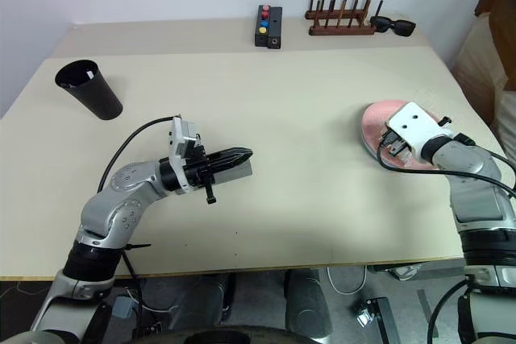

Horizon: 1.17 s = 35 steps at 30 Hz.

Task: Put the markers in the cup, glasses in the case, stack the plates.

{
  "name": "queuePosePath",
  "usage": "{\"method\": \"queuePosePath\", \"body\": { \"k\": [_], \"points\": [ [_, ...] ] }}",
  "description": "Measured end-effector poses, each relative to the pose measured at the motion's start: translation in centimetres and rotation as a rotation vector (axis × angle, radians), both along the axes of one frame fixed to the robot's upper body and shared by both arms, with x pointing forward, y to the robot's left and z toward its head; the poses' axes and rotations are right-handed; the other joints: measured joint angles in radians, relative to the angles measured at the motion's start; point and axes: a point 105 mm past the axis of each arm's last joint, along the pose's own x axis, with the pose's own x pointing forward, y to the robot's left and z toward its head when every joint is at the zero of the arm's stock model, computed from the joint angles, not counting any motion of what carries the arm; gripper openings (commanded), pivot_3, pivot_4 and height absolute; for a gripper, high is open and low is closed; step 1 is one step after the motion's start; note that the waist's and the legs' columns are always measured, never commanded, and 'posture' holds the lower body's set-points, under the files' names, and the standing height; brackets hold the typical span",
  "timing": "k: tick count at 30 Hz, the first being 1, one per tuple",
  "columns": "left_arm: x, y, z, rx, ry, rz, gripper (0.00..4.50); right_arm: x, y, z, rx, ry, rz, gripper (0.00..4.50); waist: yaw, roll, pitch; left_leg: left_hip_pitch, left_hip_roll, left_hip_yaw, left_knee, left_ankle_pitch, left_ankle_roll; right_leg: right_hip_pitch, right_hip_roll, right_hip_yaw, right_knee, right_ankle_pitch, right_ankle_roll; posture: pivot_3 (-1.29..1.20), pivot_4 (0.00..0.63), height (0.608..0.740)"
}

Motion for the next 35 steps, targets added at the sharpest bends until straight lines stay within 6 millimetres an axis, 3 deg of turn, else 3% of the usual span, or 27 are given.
{"method": "queuePosePath", "body": {
  "k": [1, 4, 7, 10, 13, 19, 24, 35],
  "points": [
    [0.1, 0.1, 0.0, 0.002, -0.001, 0.009, 0.0, 0.2, 0.0, 0.4, -0.007, -0.019, -0.004, 2.76, 0.0, 0.0, 0.0, 0.0, 0.0, 0.0, 0.0, 0.0, 0.0, 0.0, 0.0, 0.0, 0.0, 0.0, 0.0, 0.0, 0.15, 0.739],
    [0.5, 0.6, 0.2, 0.002, -0.028, 0.06, 0.0, 0.8, 0.4, 1.9, -0.013, -0.091, 0.003, 2.76, -0.001, 0.0, 0.0, 0.0, 0.0, 0.0, 0.0, 0.0, 0.0, 0.0, 0.0, 0.0, 0.0, 0.0, 0.0, 0.0, 0.15, 0.739],
    [1.9, 2.6, 0.9, 0.005, -0.079, 0.203, 0.0, 1.5, 2.3, 3.2, 0.056, -0.147, 0.077, 2.76, -0.004, 0.0, 0.0, 0.001, 0.0, 0.0, -0.001, 0.0, 0.0, 0.0, 0.0, 0.0, 0.0, 0.0, 0.0, 0.0, 0.15, 0.739],
    [3.3, 6.8, 1.4, 0.03, -0.122, 0.41, 0.0, 1.1, 5.5, 2.9, 0.175, -0.128, 0.22, 2.76, -0.005, 0.0, 0.0, 0.001, 0.001, 0.0, -0.002, 0.0, 0.0, 0.0, 0.0, 0.0, 0.0, 0.0, 0.0, 0.0, 0.15, 0.739],
    [3.2, 12.3, 1.2, 0.076, -0.131, 0.616, 0.0, -0.1, 8.0, 1.9, 0.277, -0.049, 0.356, 2.76, -0.003, 0.0, 0.0, 0.0, 0.0, 0.0, -0.002, 0.0, 0.0, 0.0, 0.0, 0.0, 0.0, 0.0, 0.001, 0.0, 0.15, 0.739],
    [0.9, 18.6, -0.9, 0.191, -0.09, 0.817, 0.0, -1.1, 9.1, 0.8, 0.401, 0.08, 0.452, 2.76, 0.003, 0.0, 0.0, 0.0, 0.0, -0.001, 0.0, 0.0, 0.0, 0.0, 0.0, 0.0, 0.0, 0.0, 0.0, 0.0, 0.15, 0.739],
    [0.0, 20.3, -1.1, 0.206, -0.088, 0.887, 0.0, -0.8, 9.1, 0.3, 0.429, 0.111, 0.463, 2.76, 0.001, 0.0, 0.0, 0.0, 0.001, 0.0, -0.001, 0.0, 0.0, 0.0, 0.0, 0.0, 0.0, 0.0, 0.0, 0.0, 0.15, 0.739],
    [-0.6, 20.2, -1.0, 0.206, -0.102, 0.915, 0.0, -0.1, 9.8, -0.3, 0.427, 0.126, 0.484, 2.76, 0.0, 0.0, 0.0, 0.0, 0.001, 0.0, -0.001, 0.0, 0.0, -0.001, 0.0, 0.0, 0.0, 0.0, 0.0, 0.0, 0.15, 0.739]
  ]
}}
